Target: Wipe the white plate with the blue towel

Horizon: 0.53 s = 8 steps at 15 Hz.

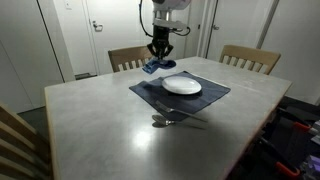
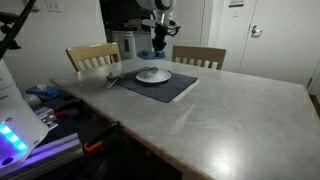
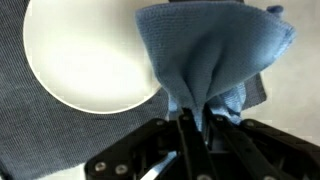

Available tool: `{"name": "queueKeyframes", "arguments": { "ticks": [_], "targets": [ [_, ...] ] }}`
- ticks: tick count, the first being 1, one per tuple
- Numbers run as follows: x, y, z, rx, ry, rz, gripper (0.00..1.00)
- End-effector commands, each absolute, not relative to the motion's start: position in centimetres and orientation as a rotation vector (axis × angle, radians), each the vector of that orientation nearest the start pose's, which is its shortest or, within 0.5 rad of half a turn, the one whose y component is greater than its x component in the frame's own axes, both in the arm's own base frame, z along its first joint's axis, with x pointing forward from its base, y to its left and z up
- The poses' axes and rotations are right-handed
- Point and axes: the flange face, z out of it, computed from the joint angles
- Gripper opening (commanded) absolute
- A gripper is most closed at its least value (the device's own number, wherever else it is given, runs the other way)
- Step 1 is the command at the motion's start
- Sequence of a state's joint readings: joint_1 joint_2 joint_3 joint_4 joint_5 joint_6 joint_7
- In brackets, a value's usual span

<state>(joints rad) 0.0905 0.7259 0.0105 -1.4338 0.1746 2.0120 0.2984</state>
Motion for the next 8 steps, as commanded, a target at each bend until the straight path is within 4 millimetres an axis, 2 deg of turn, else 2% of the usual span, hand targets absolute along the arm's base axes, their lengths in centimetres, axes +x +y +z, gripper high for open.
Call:
{"name": "queueKeyframes", "arguments": {
  "ticks": [1, 6, 8],
  "targets": [
    [69.5, 12.8, 26.9, -2.994, 0.126, 0.224, 0.03],
    [68.6, 19.2, 24.8, -3.002, -0.300, 0.223, 0.03],
    [68.6, 20.5, 24.0, -3.002, -0.357, 0.150, 0.03]
  ]
}}
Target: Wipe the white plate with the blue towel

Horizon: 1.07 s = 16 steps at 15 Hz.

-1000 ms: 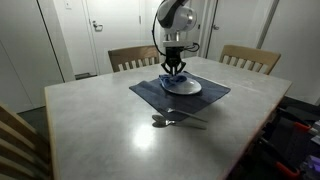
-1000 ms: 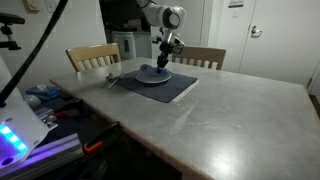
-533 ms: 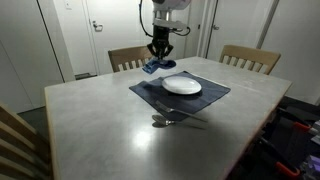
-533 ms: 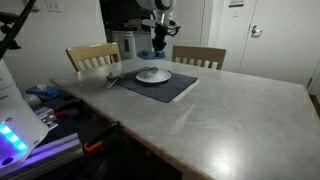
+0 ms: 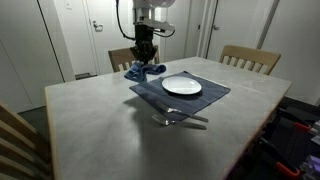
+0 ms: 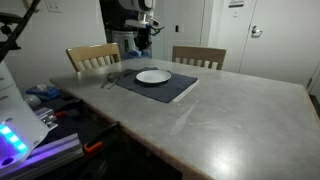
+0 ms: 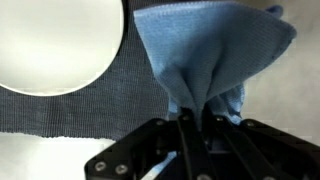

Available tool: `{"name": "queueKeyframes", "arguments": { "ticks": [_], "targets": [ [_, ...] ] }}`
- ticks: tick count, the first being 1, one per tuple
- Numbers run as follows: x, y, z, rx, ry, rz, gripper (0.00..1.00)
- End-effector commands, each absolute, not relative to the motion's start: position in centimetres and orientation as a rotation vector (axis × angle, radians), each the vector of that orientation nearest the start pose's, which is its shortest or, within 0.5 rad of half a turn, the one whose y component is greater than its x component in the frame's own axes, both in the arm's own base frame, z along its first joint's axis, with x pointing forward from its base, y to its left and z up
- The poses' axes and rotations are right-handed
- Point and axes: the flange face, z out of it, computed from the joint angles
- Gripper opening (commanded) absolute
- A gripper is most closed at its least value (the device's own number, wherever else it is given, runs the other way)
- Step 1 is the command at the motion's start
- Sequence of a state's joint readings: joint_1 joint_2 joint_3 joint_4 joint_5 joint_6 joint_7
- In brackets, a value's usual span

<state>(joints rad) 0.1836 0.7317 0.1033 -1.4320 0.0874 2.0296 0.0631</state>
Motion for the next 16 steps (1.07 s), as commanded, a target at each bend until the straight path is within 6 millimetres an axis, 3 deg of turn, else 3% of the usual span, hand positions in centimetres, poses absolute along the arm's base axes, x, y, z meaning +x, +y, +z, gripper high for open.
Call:
{"name": "queueKeyframes", "arguments": {
  "ticks": [1, 4, 8, 15, 16],
  "targets": [
    [68.9, 21.0, 23.5, -3.004, -0.334, 0.097, 0.03],
    [69.2, 21.7, 21.0, -2.979, -0.277, 0.050, 0.03],
    [69.7, 21.0, 17.7, -2.981, -0.193, 0.047, 0.03],
    [70.3, 21.2, 15.0, -2.952, -0.060, 0.048, 0.03],
    [70.3, 21.3, 15.0, -2.954, -0.065, 0.057, 0.17]
  ]
}}
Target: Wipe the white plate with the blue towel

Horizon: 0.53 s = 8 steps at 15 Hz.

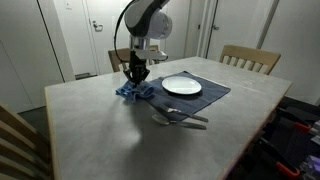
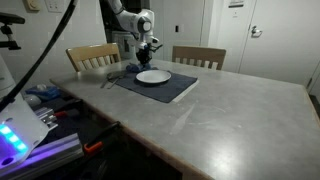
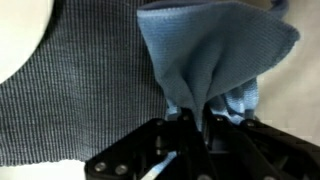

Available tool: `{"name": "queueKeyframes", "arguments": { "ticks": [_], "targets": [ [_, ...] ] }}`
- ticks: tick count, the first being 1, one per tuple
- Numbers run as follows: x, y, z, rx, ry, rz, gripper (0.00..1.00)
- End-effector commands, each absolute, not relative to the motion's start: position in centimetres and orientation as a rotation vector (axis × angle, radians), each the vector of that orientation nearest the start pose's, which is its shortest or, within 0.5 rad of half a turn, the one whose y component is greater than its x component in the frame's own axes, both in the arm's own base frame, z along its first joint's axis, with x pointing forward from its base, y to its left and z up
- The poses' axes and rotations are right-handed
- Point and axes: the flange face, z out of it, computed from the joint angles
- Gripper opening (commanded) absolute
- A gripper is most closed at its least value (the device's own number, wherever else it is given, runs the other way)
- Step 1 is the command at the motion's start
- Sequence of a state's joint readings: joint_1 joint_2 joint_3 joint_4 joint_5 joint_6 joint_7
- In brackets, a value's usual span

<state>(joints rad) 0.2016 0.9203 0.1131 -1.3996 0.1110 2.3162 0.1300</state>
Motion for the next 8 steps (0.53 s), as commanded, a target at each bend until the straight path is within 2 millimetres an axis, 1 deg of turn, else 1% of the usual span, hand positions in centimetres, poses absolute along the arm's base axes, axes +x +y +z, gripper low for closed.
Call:
{"name": "queueKeyframes", "arguments": {
  "ticks": [1, 3, 5, 8],
  "targets": [
    [70.4, 21.3, 15.0, -2.957, -0.062, 0.062, 0.37],
    [70.4, 21.3, 15.1, -2.962, -0.057, 0.060, 0.50],
    [70.5, 21.1, 15.5, -2.966, -0.046, 0.056, 0.65],
    [70.6, 20.7, 17.1, -2.970, -0.040, 0.057, 0.86]
  ]
}}
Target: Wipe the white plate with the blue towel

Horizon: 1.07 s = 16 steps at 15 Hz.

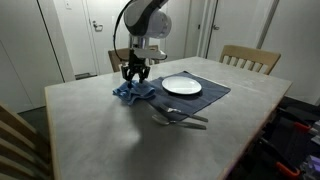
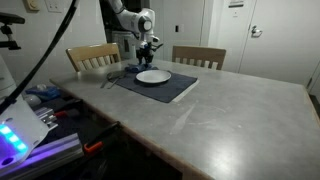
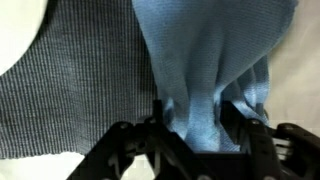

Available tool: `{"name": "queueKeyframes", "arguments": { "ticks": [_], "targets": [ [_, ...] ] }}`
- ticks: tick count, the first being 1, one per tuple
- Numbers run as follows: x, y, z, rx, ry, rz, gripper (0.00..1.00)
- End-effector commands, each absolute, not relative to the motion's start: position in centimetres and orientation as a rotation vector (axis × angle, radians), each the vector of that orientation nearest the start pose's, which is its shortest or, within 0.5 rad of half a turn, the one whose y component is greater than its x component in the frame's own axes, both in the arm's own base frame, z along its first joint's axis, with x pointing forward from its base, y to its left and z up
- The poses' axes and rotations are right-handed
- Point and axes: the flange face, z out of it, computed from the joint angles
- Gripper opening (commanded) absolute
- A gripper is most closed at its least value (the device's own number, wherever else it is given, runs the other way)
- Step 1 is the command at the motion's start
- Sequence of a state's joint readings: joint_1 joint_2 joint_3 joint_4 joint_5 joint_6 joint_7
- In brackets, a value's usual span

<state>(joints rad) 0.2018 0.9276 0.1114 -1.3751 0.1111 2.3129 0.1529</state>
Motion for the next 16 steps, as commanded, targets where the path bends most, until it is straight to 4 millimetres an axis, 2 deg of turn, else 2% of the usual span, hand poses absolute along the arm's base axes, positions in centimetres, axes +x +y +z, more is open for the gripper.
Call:
{"name": "queueKeyframes", "arguments": {
  "ticks": [1, 3, 11, 16],
  "targets": [
    [70.5, 20.6, 18.0, -2.970, -0.040, 0.053, 0.94],
    [70.7, 20.5, 19.2, -2.962, -0.035, 0.036, 1.00],
    [70.9, 19.1, 25.6, -2.949, -0.017, 0.037, 1.00],
    [71.0, 18.6, 27.5, -2.940, -0.007, 0.033, 1.00]
  ]
}}
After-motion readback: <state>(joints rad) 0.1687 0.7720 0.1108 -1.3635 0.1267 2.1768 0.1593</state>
